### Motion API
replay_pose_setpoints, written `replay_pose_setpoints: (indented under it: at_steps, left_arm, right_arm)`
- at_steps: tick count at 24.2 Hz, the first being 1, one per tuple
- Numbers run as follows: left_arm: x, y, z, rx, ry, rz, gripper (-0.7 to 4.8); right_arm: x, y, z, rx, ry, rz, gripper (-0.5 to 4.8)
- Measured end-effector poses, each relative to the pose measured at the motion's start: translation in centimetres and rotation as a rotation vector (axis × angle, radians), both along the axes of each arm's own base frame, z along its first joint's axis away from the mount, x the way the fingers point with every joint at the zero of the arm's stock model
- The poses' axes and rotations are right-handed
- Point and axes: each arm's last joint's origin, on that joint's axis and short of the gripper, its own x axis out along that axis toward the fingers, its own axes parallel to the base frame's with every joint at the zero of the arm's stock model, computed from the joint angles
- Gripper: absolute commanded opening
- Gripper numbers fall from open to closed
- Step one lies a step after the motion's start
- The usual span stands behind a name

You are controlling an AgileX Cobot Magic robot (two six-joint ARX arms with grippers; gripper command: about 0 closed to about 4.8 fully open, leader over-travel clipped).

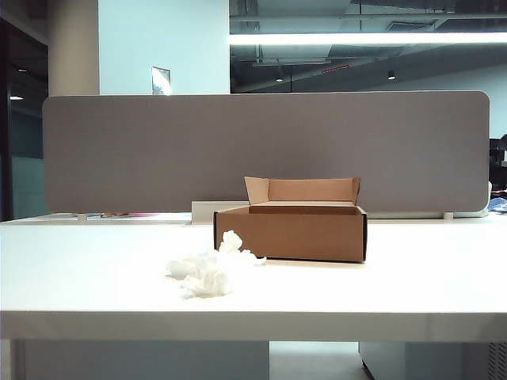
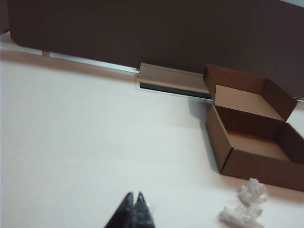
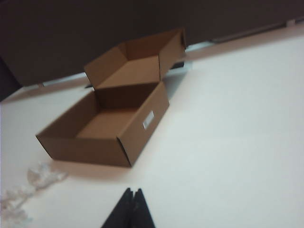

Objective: Pick up all the paper balls on the table and put them in the paper box.

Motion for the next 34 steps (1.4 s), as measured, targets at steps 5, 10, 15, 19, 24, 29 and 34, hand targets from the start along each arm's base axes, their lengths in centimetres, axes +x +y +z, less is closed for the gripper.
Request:
replay_pose_setpoints:
  at_steps: [5, 10, 15, 19, 24, 29, 34]
  left_arm:
    - [-0.4, -0.1, 1.6, 0.009, -0.039, -0.048, -0.06]
    - [0.5, -0.4, 3.1, 0.044, 0.024, -0.118, -0.06]
    - [1.7, -0.5, 4.8, 0.085, 0.063, -0.141, -0.06]
    - [2.8, -0.5, 6.1, 0.086, 0.100, -0.149, -0.06]
    - [4.8, -0.8, 8.5, 0.082, 0.099, -0.230, -0.06]
    - [8.4, -1.0, 9.2, 0.075, 0.200, -0.236, -0.06]
    - [11.3, -2.2, 9.5, 0.079, 0.270, -0.301, -0.06]
  right_arm:
    - [-0.6, 0.0, 2.6, 0.005, -0.079, 0.000, -0.05]
    - [-0.7, 0.0, 4.8, 0.005, -0.070, 0.002, -0.05]
    - [0.0, 0.0, 6.6, 0.003, -0.023, 0.002, -0.05]
    - [1.0, 0.0, 7.7, -0.002, 0.021, 0.002, -0.05]
    - [3.2, 0.3, 8.8, -0.001, 0.119, 0.051, -0.05]
    - [6.5, 0.9, 9.1, 0.003, 0.252, 0.126, -0.05]
    - [8.8, 2.6, 8.6, -0.039, 0.327, 0.216, -0.05]
